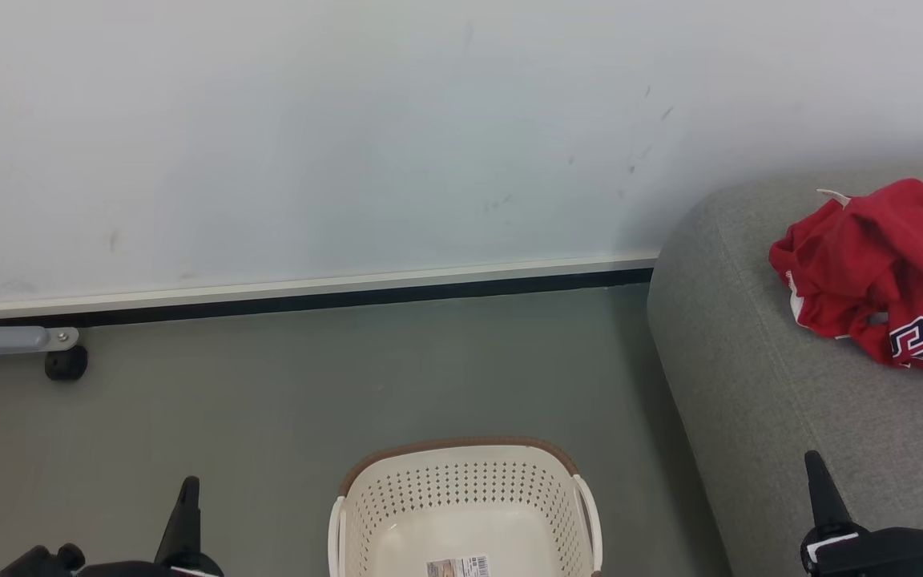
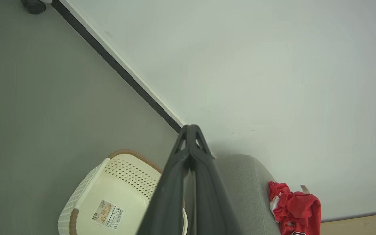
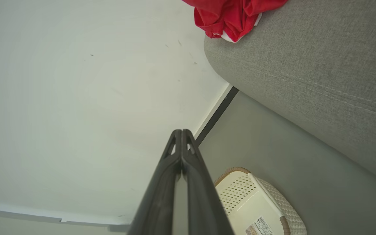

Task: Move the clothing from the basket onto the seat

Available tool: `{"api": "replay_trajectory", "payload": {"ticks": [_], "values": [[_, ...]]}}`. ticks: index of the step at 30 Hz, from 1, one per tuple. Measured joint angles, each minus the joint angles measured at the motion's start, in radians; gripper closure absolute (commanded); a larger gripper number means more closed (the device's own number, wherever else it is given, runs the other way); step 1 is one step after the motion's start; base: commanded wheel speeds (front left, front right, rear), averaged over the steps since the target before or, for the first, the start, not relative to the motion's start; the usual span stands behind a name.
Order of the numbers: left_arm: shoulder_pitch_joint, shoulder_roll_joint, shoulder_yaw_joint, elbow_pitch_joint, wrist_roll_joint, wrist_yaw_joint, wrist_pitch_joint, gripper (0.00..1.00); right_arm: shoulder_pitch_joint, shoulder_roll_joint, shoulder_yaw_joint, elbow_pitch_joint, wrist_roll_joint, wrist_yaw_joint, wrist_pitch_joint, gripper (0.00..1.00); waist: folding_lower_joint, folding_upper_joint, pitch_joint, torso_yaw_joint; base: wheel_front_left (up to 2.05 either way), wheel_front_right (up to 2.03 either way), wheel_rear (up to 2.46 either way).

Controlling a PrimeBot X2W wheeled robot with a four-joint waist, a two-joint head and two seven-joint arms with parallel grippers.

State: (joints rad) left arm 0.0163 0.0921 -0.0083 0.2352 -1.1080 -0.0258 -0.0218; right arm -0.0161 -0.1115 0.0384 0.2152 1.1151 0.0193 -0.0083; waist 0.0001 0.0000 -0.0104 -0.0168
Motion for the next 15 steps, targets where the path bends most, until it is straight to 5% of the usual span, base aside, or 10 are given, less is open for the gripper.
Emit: {"api": "replay_trajectory", "payload": {"ticks": [15], "values": [[-0.035, -0.021, 0.038, 0.022, -0.192, -0.037, 0.053, 1.0, -0.027, 0.027, -0.067, 0.033, 0.188, 0.039, 0.049, 1.0, -0.0001, 0.0, 0.005, 0.007, 0.0, 0.0, 0.0]]}}
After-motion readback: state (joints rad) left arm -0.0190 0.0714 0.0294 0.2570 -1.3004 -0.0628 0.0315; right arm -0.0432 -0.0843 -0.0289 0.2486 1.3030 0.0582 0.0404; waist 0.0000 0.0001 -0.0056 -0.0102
